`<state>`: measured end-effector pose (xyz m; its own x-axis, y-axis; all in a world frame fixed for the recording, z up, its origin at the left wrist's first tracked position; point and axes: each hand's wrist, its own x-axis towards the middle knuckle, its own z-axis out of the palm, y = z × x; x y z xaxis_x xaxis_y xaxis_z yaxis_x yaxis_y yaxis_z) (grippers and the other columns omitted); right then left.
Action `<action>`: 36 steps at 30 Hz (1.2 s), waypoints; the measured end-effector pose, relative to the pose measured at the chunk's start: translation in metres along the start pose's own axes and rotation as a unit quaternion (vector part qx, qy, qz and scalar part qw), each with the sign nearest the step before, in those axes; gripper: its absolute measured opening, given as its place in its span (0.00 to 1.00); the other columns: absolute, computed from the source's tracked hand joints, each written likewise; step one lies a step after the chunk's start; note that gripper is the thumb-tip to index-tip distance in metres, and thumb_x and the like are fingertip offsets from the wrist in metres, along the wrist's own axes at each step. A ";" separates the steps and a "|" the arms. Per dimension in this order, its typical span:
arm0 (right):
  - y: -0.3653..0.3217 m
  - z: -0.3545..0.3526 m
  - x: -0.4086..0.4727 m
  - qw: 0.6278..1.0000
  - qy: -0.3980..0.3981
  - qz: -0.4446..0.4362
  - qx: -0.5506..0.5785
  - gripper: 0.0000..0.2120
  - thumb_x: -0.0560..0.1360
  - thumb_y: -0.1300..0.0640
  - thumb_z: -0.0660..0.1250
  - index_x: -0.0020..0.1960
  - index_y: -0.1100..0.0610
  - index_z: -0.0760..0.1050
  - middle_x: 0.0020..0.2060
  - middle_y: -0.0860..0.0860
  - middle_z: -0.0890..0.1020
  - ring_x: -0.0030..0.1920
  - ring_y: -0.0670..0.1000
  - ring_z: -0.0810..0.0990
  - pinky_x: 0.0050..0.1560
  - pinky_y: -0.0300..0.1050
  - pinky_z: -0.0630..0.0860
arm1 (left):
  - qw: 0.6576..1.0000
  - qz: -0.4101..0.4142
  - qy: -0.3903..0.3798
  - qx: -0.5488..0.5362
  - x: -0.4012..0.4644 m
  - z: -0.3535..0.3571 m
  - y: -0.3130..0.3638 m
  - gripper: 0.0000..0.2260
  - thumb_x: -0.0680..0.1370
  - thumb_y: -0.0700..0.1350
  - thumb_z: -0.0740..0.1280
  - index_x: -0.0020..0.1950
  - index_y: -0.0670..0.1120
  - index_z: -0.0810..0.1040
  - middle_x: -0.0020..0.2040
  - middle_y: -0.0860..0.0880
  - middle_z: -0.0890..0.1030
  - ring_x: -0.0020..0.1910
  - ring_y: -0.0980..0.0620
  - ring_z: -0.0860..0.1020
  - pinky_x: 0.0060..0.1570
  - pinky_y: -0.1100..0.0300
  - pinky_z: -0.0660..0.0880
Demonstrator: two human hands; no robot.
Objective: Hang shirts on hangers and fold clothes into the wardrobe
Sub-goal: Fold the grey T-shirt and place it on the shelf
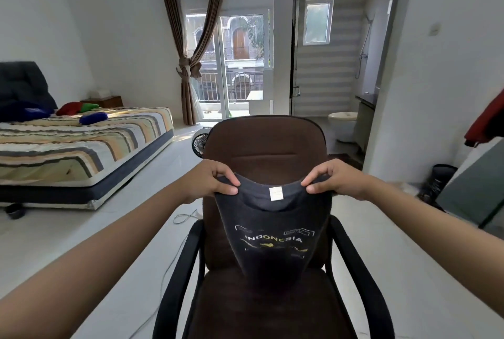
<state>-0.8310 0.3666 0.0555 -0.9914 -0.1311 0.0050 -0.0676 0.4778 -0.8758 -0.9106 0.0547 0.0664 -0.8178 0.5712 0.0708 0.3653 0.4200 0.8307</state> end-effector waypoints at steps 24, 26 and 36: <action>0.126 0.245 -0.255 0.965 -0.152 0.212 0.035 0.06 0.68 0.62 0.76 0.44 0.56 0.85 0.39 0.49 0.85 0.43 0.46 0.83 0.49 0.45 0.80 | 0.952 -0.199 -0.214 -0.094 -0.295 0.172 -0.134 0.08 0.71 0.32 0.71 0.42 0.45 0.83 0.38 0.48 0.82 0.37 0.55 0.79 0.38 0.65 0.76; 0.141 0.246 -0.244 0.968 -0.120 0.219 0.036 0.05 0.67 0.61 0.76 0.42 0.54 0.85 0.42 0.51 0.85 0.44 0.48 0.82 0.51 0.47 0.79 | 0.955 -0.205 -0.196 -0.084 -0.281 0.177 -0.146 0.09 0.71 0.32 0.71 0.42 0.46 0.83 0.38 0.51 0.82 0.38 0.57 0.79 0.40 0.66 0.75; 0.234 0.219 -0.132 0.960 -0.050 0.268 0.068 0.06 0.70 0.65 0.73 0.47 0.59 0.83 0.44 0.53 0.83 0.43 0.49 0.81 0.33 0.31 0.75 | 0.964 -0.236 -0.126 -0.011 -0.138 0.198 -0.229 0.10 0.73 0.31 0.69 0.44 0.46 0.83 0.49 0.49 0.81 0.49 0.53 0.79 0.53 0.61 0.75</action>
<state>-0.6915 0.3054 -0.2556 -0.8630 0.0165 -0.5049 0.4720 0.3828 -0.7942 -0.7932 0.0189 -0.2427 -0.7552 0.4751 -0.4516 -0.0323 0.6611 0.7496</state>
